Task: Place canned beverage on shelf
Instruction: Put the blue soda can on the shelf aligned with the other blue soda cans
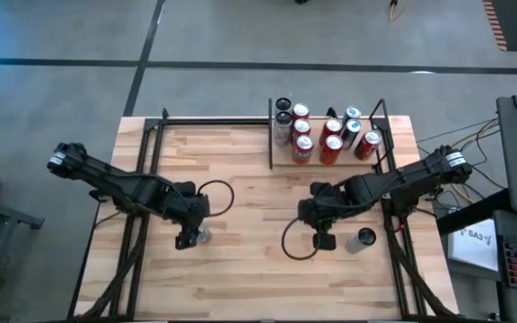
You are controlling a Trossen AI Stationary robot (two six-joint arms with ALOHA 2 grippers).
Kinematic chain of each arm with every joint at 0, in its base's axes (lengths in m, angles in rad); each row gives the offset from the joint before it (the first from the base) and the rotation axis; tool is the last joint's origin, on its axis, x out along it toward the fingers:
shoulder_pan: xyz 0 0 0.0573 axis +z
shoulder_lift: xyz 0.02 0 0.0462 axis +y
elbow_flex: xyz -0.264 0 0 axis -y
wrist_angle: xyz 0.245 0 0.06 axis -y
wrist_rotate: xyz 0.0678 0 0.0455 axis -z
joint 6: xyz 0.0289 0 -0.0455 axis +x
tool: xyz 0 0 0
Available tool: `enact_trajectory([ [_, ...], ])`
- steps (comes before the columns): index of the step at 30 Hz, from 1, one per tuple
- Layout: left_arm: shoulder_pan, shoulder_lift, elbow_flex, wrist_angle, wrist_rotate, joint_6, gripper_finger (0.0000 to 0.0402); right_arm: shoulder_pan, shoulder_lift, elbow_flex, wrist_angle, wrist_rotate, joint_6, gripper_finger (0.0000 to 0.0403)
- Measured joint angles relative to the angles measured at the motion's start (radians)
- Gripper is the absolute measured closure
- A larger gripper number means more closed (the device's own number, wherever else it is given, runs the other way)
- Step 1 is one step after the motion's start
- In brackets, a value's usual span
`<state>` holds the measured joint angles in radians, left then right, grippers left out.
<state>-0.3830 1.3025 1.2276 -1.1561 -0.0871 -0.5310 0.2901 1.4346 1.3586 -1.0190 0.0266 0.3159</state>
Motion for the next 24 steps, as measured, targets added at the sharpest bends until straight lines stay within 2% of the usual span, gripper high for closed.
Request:
enact_trajectory([
  [6, -0.033, 0.0, -0.018, 0.0, -0.007, -0.013, 0.0087, 0.0, 0.0, -0.004, 0.012, 0.0, 0.011, 0.0394],
  [14, -0.065, 0.0, -0.019, 0.0, -0.07, -0.047, 0.0086, 0.0, 0.0, -0.005, 0.017, 0.0, 0.025, 0.0394],
  [24, -0.081, 0.0, -0.02, -0.002, -0.09, -0.066, 0.0086, 0.0, 0.0, -0.005, 0.03, 0.001, 0.025, 0.0394],
])
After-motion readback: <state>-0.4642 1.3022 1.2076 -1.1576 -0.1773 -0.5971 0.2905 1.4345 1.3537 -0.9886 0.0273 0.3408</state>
